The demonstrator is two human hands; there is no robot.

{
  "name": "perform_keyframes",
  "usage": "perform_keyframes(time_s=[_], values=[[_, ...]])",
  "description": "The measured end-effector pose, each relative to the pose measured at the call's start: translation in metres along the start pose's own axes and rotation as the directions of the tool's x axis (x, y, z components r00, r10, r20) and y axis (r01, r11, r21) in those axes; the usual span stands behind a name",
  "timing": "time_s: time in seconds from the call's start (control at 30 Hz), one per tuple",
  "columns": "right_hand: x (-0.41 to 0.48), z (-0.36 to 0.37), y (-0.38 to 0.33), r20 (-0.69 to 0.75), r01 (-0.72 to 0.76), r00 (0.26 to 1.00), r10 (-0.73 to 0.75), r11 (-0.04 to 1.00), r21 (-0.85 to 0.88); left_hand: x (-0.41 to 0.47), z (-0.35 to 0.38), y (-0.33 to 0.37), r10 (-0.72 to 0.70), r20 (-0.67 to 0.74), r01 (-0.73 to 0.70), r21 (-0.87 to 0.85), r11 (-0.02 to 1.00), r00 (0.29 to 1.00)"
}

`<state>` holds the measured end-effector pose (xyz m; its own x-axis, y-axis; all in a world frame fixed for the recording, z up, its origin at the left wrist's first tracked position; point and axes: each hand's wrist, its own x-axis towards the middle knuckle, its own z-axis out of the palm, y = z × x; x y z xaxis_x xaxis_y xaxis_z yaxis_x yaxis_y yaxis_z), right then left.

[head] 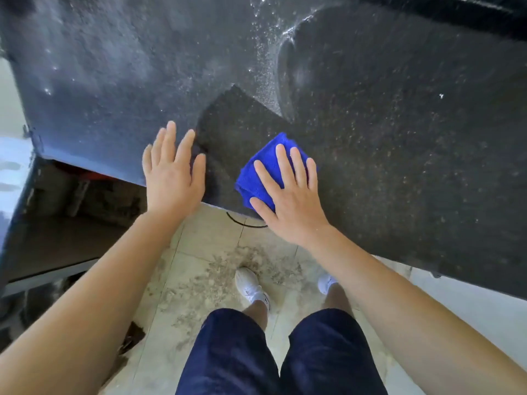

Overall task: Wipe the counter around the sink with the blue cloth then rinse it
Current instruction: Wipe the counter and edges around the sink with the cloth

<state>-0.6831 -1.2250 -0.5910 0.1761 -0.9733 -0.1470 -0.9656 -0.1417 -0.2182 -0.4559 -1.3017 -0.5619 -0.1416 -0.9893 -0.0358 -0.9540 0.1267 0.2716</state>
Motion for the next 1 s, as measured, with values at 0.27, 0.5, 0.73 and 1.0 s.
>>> perform_keyframes(time_s=[0.27,0.5,0.73,1.0], values=[[0.025,0.017,-0.092,-0.025,0.104,0.994,-0.104,0.995,-0.003,-0.04,0.018,-0.062,-0.183,0.094,0.179,0.055,0.982,0.979],[-0.078,0.006,0.009,0.05,-0.087,0.995,0.092,0.993,-0.085,-0.04,0.023,-0.065,-0.159,0.131,0.151,0.07,0.986,0.979],[-0.022,-0.006,-0.022,0.118,-0.112,0.986,0.117,0.993,-0.045,-0.039,0.019,-0.066,-0.143,0.161,0.131,0.085,0.988,0.976],[0.186,-0.01,-0.122,0.103,-0.016,0.994,0.024,0.997,-0.076,-0.038,0.015,-0.07,-0.143,0.187,0.128,0.091,0.988,0.972]])
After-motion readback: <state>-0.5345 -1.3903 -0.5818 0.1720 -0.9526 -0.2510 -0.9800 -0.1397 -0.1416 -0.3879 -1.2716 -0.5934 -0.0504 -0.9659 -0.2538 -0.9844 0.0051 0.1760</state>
